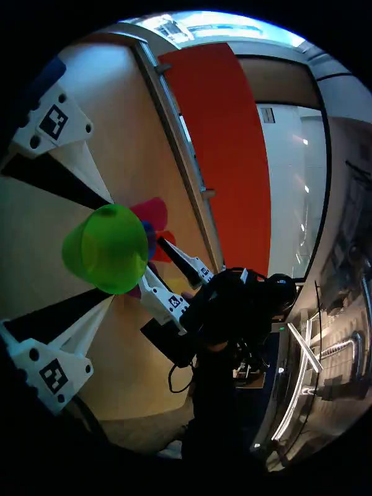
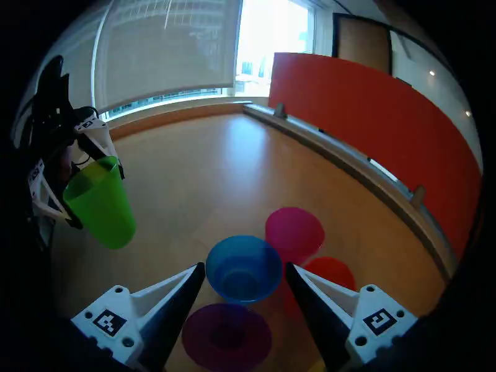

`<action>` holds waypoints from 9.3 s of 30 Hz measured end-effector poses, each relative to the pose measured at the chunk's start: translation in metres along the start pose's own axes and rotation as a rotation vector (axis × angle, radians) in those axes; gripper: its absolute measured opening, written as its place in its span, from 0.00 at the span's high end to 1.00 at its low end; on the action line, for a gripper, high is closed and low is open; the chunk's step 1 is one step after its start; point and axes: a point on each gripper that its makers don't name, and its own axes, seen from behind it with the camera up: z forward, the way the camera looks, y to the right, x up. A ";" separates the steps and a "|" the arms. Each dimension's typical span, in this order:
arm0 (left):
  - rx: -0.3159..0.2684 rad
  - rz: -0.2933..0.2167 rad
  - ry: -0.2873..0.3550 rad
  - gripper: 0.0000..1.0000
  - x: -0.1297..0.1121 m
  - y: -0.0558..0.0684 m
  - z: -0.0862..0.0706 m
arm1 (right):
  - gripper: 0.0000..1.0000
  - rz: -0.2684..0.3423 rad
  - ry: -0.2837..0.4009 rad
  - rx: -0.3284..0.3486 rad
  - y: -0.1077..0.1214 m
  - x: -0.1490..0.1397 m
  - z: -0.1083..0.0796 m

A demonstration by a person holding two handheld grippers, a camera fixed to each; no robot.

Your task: Pour water

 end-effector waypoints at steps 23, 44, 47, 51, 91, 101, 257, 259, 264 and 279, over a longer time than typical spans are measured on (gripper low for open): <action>-0.008 -0.003 0.010 0.14 0.000 0.000 -0.001 | 0.00 -0.038 -0.046 -0.011 -0.001 -0.003 0.012; -0.014 -0.009 0.009 0.14 0.000 0.000 0.002 | 0.00 -0.077 -0.071 -0.028 -0.001 -0.007 0.018; -0.014 -0.009 0.008 0.14 0.000 0.000 0.003 | 0.02 -0.080 -0.074 -0.030 -0.001 -0.007 0.019; -0.015 -0.007 0.008 0.14 0.000 0.001 0.003 | 0.03 -0.081 -0.075 -0.030 0.000 -0.007 0.018; 0.042 -0.001 0.045 0.14 0.015 -0.002 -0.007 | 0.06 0.038 0.325 -0.086 -0.027 0.068 -0.047; 0.052 -0.013 0.067 0.14 0.026 0.004 -0.008 | 0.06 0.058 0.458 -0.119 -0.037 0.089 -0.064; -0.028 0.004 0.180 0.13 0.054 0.054 -0.005 | 0.06 -0.819 0.405 -0.294 -0.067 0.155 -0.127; -0.029 0.002 0.182 0.13 0.054 0.054 -0.005 | 0.06 -0.830 0.403 -0.297 -0.068 0.155 -0.127; -0.030 0.002 0.184 0.13 0.055 0.055 -0.005 | 0.06 -0.861 0.395 -0.300 -0.070 0.156 -0.126; -0.030 0.009 0.184 0.13 0.056 0.055 -0.008 | 0.06 -0.939 0.381 -0.322 -0.072 0.162 -0.128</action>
